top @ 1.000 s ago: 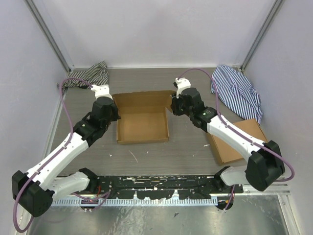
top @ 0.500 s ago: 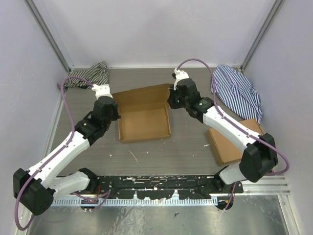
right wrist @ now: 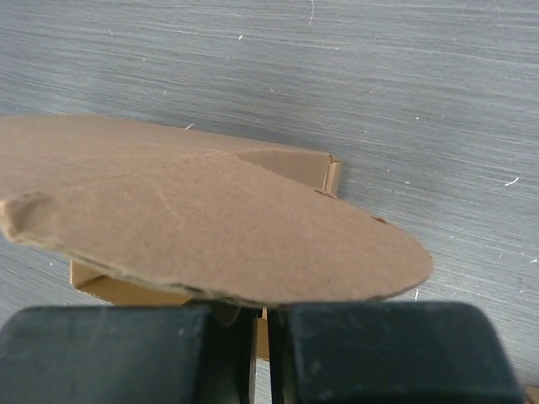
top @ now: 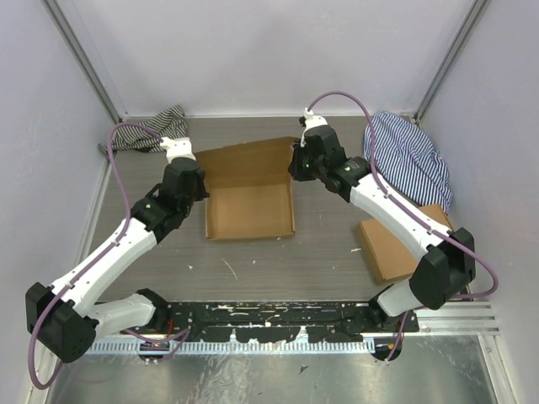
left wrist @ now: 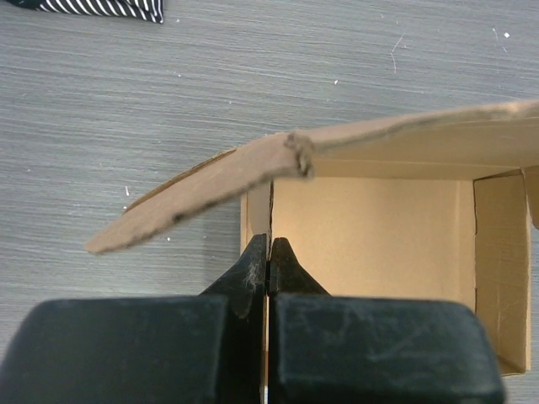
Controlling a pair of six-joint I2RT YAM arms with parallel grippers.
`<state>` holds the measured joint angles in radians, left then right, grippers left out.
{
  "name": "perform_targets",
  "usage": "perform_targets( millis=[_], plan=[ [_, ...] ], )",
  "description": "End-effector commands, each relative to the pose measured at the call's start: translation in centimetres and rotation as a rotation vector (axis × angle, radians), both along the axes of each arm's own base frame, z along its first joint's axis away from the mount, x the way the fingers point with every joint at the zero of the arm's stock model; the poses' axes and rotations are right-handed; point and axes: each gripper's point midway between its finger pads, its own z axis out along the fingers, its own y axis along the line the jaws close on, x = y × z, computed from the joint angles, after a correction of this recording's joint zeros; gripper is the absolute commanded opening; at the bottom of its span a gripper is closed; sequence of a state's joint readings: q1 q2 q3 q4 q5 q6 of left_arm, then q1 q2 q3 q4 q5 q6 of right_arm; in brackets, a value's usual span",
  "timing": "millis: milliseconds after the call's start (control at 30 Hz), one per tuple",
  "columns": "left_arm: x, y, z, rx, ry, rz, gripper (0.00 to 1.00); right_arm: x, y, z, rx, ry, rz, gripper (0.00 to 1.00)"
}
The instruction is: Fold the paper box
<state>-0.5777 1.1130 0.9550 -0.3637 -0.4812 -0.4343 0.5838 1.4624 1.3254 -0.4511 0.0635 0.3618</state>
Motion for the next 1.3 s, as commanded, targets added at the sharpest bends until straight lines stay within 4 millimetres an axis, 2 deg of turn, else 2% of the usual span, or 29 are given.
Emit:
perform_targets(
  millis=[0, 167, 400, 500, 567, 700, 800, 933, 1267],
  plan=[
    [0.0, -0.5, 0.1, -0.014, 0.003, -0.024, 0.00, -0.5, 1.5, 0.9, 0.088, -0.011, 0.024, 0.09],
    [-0.8, -0.4, -1.4, -0.026, 0.033, -0.022, 0.00, -2.1, 1.5, -2.2, 0.063, 0.023, 0.010, 0.09],
    [-2.4, 0.4, -2.9, -0.043, 0.073, -0.005, 0.10, -4.5, 1.7, -5.0, 0.000, 0.041, -0.023, 0.10],
    [-3.5, 1.1, -3.5, -0.044, 0.091, 0.008, 0.18, -5.4, 1.2, -5.6, -0.014, 0.037, -0.054, 0.11],
    [-4.3, 1.6, -3.9, -0.048, 0.105, 0.015, 0.31, -6.0, 0.9, -6.0, -0.023, 0.035, -0.068, 0.11],
    [-6.2, 2.3, -4.7, -0.070, 0.142, 0.022, 0.45, -7.4, 0.1, -6.8, -0.031, 0.047, -0.084, 0.13],
    [-7.4, 2.8, -5.1, -0.084, 0.157, 0.022, 0.46, -8.0, -0.4, -7.5, -0.036, 0.048, -0.099, 0.13],
    [-7.5, 3.0, -5.0, -0.096, 0.131, 0.025, 0.47, -7.6, 0.0, -6.7, -0.011, 0.031, -0.098, 0.12],
    [-6.8, 3.0, -5.0, -0.073, 0.119, 0.028, 0.47, -5.8, 2.8, -3.3, 0.032, -0.015, -0.069, 0.11]
  ],
)
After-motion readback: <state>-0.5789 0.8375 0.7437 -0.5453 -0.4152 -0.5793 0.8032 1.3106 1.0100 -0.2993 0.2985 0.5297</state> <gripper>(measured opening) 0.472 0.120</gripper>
